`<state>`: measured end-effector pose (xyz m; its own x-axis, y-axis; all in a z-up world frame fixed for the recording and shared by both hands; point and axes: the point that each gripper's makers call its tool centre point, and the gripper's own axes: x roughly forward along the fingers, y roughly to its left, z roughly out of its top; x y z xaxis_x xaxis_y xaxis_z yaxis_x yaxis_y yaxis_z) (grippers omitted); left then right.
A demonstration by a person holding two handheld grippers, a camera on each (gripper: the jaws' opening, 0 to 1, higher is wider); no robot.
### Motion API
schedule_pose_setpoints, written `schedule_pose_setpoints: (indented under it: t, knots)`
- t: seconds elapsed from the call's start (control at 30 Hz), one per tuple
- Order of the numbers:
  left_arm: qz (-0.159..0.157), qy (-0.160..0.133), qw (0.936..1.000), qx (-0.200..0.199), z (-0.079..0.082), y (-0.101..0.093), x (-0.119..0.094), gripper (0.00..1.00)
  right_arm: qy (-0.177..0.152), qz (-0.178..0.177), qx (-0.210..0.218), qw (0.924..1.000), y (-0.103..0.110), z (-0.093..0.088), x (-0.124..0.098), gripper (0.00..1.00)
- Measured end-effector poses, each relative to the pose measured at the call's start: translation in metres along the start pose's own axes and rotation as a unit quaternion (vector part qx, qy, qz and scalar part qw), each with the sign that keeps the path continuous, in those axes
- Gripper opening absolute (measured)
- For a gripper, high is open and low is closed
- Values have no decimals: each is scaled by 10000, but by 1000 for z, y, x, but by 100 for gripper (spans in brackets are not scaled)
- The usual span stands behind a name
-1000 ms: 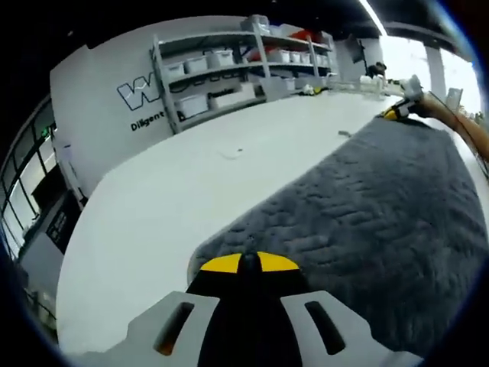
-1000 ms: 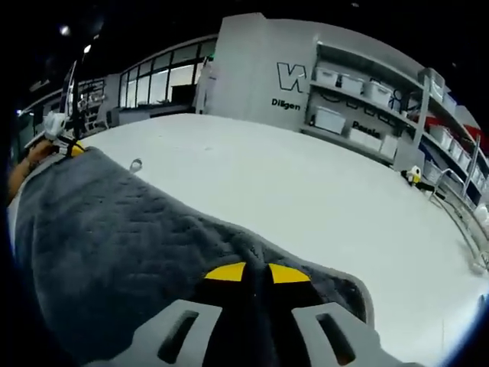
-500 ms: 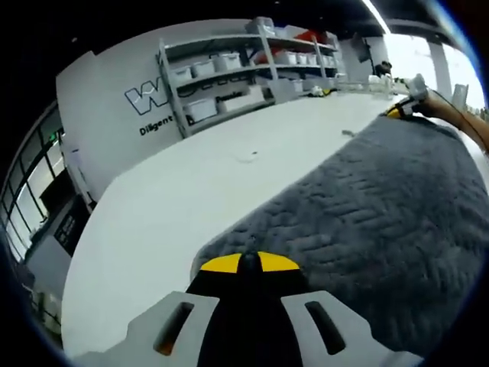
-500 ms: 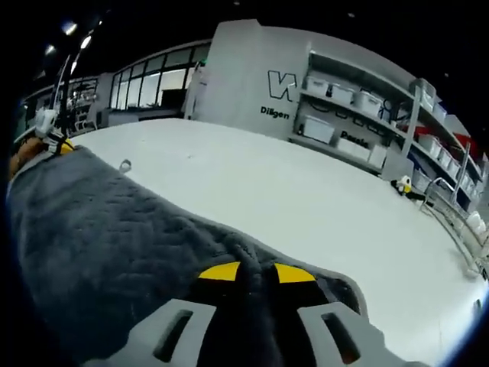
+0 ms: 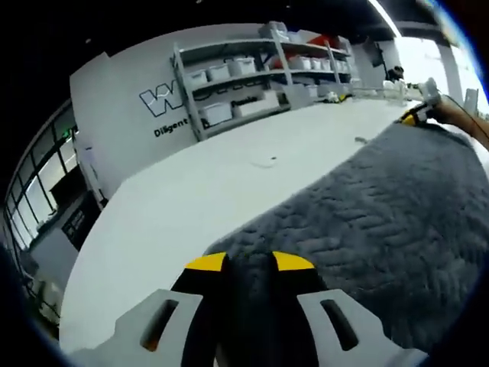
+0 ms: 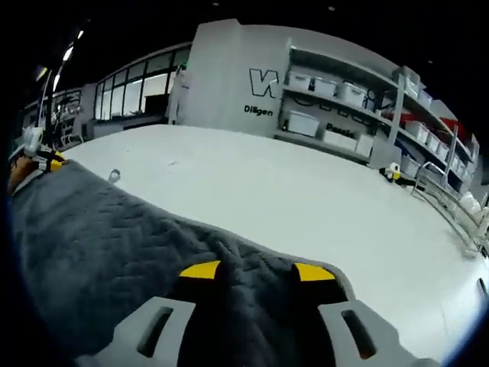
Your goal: Open the folded towel by lifting each exposed corner and separating the folded layers until the towel lies flat within the target outline without major curled edges
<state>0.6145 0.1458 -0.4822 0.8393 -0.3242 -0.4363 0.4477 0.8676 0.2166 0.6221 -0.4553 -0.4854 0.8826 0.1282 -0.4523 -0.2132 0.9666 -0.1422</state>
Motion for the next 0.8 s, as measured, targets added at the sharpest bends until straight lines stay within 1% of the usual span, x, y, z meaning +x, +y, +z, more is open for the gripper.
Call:
schedule_pose_setpoints:
  t: [0.07,0.1,0.13,0.17,0.2,0.27,0.3,0.33,0.37,0.4,0.47,0.5,0.53,0.57,0.63,0.73,0.8]
  knots:
    - [84,-86,9999,-44,1,3,-5,39,37,-74,5,10000,-2,-1,-7,38]
    - [116,-125,9998,-59,2,4,-8,44,65,-97,-16,9999,-3,-3,-12,40]
    - [146,-154,9997,-140,2,6,-10,49,91,-108,-21,9999,-4,-3,-15,40]
    - [155,-229,9991,-318,4,6,-13,54,106,-121,-24,9999,-7,-2,-18,40]
    - [72,-381,9977,-560,8,5,-17,61,108,-135,-19,9998,-9,-2,-22,41]
    - [-70,-639,9936,-931,16,0,-22,71,84,-131,3,9999,-11,0,-27,48]
    - [-194,-769,9905,-1121,20,-3,-25,77,84,-113,15,9999,-11,1,-31,53]
    - [-283,-836,9884,-1238,22,-6,-27,80,107,-82,12,9999,-10,0,-34,60]
    - [-398,-889,9854,-1399,24,-9,-30,84,125,-53,2,9999,-10,0,-37,65]
    - [-488,-875,9839,-1481,24,-13,-32,89,142,-43,-9,9999,-10,0,-41,68]
    - [-513,-865,9844,-1442,24,-14,-34,95,239,-18,-109,9997,-6,-5,-50,72]
    - [-562,-860,9852,-1375,25,-19,-37,97,335,3,-179,9993,-3,-9,-56,73]
    - [-586,-830,9868,-1261,25,-22,-40,99,397,13,-199,9990,-2,-12,-60,76]
    - [-615,-791,9883,-1149,25,-25,-42,99,402,27,-206,9990,-2,-12,-64,81]
    - [-677,-782,9892,-1035,26,-33,-48,99,391,78,-205,9990,0,-14,-71,90]
    - [-795,-798,9887,-991,28,-43,-57,99,432,141,-196,9988,3,-19,-81,97]
    - [-849,-806,9886,-945,29,-49,-63,99,433,174,-199,9987,3,-21,-88,99]
